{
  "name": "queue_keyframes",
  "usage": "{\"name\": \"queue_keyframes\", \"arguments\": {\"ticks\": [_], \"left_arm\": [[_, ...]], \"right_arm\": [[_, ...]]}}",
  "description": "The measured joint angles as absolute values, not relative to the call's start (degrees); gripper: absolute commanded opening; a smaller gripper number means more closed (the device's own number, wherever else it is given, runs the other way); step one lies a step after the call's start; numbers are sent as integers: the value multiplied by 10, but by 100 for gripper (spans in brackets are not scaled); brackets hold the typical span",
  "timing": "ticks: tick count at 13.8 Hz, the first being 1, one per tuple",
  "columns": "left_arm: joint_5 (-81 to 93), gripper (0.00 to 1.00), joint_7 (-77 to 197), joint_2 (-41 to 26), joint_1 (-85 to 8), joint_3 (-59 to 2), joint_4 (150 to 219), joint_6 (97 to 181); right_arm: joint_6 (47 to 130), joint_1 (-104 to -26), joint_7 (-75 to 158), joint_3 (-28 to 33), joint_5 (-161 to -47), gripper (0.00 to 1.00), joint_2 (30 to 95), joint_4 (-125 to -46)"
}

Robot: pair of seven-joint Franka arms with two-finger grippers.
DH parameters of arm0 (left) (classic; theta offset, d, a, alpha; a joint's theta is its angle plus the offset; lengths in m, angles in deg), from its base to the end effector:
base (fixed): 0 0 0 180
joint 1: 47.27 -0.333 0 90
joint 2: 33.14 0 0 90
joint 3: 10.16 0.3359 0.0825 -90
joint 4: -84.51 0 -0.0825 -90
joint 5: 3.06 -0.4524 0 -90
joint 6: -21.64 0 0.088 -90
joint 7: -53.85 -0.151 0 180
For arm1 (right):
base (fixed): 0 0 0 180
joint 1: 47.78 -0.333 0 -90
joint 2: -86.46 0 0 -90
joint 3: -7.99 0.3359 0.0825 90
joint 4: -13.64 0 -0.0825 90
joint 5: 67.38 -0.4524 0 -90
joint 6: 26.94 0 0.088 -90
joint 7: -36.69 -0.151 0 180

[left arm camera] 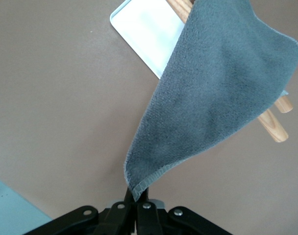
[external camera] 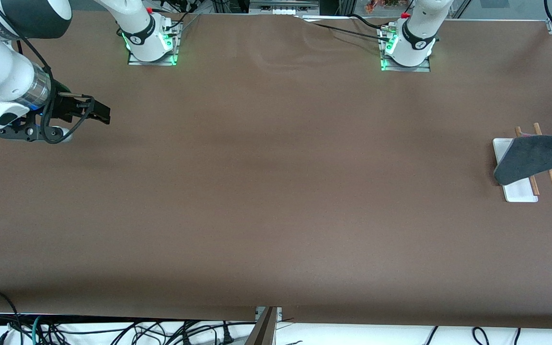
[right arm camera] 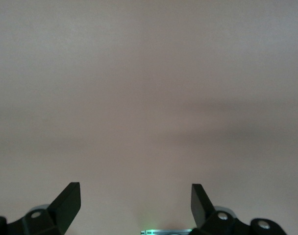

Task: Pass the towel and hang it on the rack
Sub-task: 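Release the towel onto the wooden rack with the left gripper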

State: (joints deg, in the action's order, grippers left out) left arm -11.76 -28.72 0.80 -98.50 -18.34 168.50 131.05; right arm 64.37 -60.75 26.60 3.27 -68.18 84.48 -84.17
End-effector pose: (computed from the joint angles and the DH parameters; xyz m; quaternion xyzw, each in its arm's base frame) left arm 0.5343 0.5405 0.2678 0.9310 -0.3569 -0.0582 0.0497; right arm 0.6119 0.0914 0.5080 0.9971 -0.0168 -0.0738 0.0063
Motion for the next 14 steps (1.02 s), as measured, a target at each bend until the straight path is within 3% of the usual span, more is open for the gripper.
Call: {"name": "queue_keyframes", "arguments": {"ticks": [1, 2, 8, 11, 14], "left_arm": [[-118, 27, -287, 12, -985, -184, 1685, 1318], [-118, 99, -287, 16, -985, -185, 1685, 1327], [-118, 100, -287, 30, -985, -188, 1679, 1342], [-118, 100, -287, 25, -980, -205, 1645, 1339], [-118, 100, -271, -7, -966, -241, 1622, 1287]], "right_arm": [[645, -607, 266, 33, -682, 99, 845, -842], [647, -607, 266, 33, -681, 99, 845, -839], [628, -608, 288, 33, -664, 99, 826, -799], [620, -607, 340, 33, -663, 99, 824, -798], [619, -607, 352, 32, -663, 99, 824, -798]]}}
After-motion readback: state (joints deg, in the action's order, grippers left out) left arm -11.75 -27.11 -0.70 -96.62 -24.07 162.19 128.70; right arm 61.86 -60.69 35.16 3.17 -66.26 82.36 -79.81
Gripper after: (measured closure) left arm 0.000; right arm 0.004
